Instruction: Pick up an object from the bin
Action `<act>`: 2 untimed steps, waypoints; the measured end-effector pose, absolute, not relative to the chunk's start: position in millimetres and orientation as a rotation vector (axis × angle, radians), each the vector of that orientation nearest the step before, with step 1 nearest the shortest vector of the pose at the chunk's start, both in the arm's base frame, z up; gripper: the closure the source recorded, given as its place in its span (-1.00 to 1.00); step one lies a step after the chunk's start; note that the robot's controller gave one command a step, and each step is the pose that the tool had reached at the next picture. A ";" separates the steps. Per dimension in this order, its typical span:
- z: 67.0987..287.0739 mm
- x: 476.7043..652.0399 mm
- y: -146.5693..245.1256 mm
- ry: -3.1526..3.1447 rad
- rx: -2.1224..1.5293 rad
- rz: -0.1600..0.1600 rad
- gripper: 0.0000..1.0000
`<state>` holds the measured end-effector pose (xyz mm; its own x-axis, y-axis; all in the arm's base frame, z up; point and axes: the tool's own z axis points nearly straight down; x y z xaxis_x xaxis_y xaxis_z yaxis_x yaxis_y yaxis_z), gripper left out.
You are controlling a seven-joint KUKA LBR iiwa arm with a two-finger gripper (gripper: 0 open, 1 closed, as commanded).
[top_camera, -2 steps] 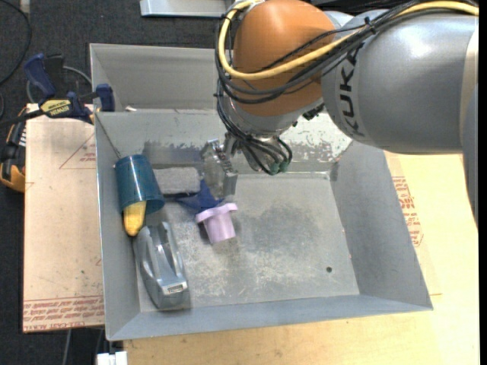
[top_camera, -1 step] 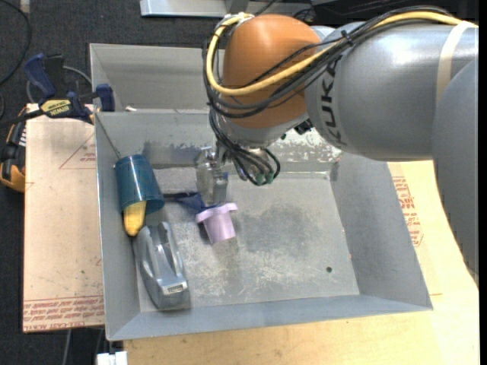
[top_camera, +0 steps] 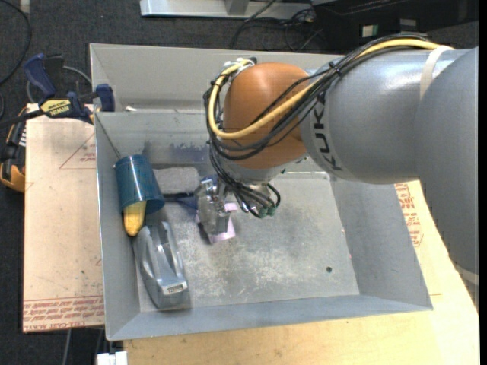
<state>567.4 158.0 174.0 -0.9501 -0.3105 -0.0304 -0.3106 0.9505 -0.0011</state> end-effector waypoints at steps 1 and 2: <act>175.6 559.0 171.8 3.041 -0.679 0.005 1.00; 198.2 558.2 179.7 3.064 -0.605 0.008 1.00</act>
Offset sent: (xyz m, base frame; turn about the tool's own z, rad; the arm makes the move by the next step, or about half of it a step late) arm -0.0018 0.0389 0.1267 -0.3091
